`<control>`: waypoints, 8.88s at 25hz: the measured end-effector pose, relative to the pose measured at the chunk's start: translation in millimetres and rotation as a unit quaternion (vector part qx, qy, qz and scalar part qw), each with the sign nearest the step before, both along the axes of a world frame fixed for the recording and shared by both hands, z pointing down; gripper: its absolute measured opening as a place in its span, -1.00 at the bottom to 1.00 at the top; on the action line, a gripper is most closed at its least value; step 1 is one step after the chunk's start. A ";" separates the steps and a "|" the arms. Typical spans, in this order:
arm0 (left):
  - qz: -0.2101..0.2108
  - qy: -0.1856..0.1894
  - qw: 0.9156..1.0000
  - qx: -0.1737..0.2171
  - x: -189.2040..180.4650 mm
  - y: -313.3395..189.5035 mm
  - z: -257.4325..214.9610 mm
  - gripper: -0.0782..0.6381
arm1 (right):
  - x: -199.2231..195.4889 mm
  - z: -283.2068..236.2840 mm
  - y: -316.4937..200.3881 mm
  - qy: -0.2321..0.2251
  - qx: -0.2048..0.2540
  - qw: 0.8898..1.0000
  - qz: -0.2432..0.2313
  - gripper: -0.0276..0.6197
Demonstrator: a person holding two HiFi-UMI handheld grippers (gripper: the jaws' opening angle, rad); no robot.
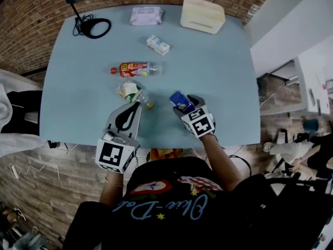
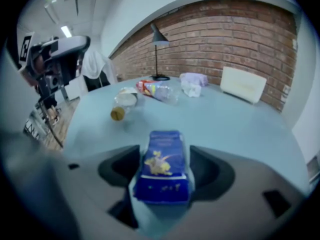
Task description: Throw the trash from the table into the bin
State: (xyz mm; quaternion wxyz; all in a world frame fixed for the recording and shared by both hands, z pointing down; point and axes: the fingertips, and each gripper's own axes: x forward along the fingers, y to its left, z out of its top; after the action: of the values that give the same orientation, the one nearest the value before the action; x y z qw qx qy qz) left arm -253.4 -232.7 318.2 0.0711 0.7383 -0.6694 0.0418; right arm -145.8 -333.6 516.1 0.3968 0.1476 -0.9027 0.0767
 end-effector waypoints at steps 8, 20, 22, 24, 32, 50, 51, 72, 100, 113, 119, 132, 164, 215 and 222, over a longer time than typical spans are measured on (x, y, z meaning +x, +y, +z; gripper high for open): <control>0.003 -0.003 1.000 -0.018 -0.5 1.7 2.8 -0.76 | -0.2 2.1 2.3 -0.002 -0.012 1.000 -0.005 -0.01; 0.004 -0.004 1.000 0.003 4.2 6.0 0.1 -0.76 | 6.0 2.1 0.4 -0.009 -0.020 0.999 0.032 -0.08; 0.006 -0.007 1.000 0.000 4.5 9.0 0.5 -0.76 | 8.9 -2.8 0.8 -0.017 -0.017 0.999 0.041 -0.08; 0.007 -0.011 1.000 -0.011 4.4 13.1 2.9 -0.76 | 12.0 -10.5 1.2 -0.030 -0.016 0.998 0.050 -0.09; 0.011 -0.001 1.000 0.008 12.9 21.9 -0.9 -0.76 | 21.3 -38.1 8.2 -0.064 -0.006 0.995 0.072 -0.09; 0.068 -0.011 0.998 0.009 37.4 65.9 5.2 -0.76 | 41.8 -111.9 61.8 -0.168 0.039 0.978 0.117 -0.09; 0.072 -0.011 0.997 0.009 38.2 68.9 6.6 -0.76 | 43.1 -113.8 65.5 -0.171 0.041 0.977 0.120 -0.09; 0.098 -0.003 0.995 0.017 77.2 88.4 -0.2 -0.76 | 85.9 -163.2 100.1 -0.235 0.073 0.960 0.132 -0.09; 0.033 -0.024 0.999 0.005 206.6 206.4 -5.4 -0.76 | 194.3 -194.3 209.4 -0.302 0.068 0.949 0.059 -0.09; 0.010 -0.029 0.999 -0.008 248.7 276.1 0.9 -0.76 | 236.3 -187.9 280.0 -0.318 0.047 0.946 0.039 -0.09; 0.020 -0.040 0.999 -0.003 249.0 290.0 1.2 -0.76 | 242.5 -192.6 298.1 -0.330 0.052 0.941 0.047 -0.09; 0.055 -0.034 0.997 -0.032 230.8 293.2 8.9 -0.76 | 214.6 -186.9 321.3 -0.326 0.017 0.943 0.058 -0.09; 0.015 0.039 0.994 -0.101 176.7 275.2 156.9 -0.76 | 183.6 -3.6 306.5 -0.226 -0.049 0.967 0.108 -0.09; 0.018 0.114 0.984 -0.137 200.2 270.3 313.4 -0.76 | 134.4 315.4 300.3 -0.045 -0.084 0.995 0.043 -0.09; 0.038 0.105 0.984 -0.138 203.7 264.4 311.9 -0.76 | 129.7 344.8 298.3 -0.008 -0.098 0.994 0.040 -0.09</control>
State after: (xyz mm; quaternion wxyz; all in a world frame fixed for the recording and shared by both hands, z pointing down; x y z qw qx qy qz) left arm -49.7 31.6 630.1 0.2406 0.7465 -0.6176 0.0587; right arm -16.1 -35.3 860.9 0.3984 0.1437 -0.8875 0.1818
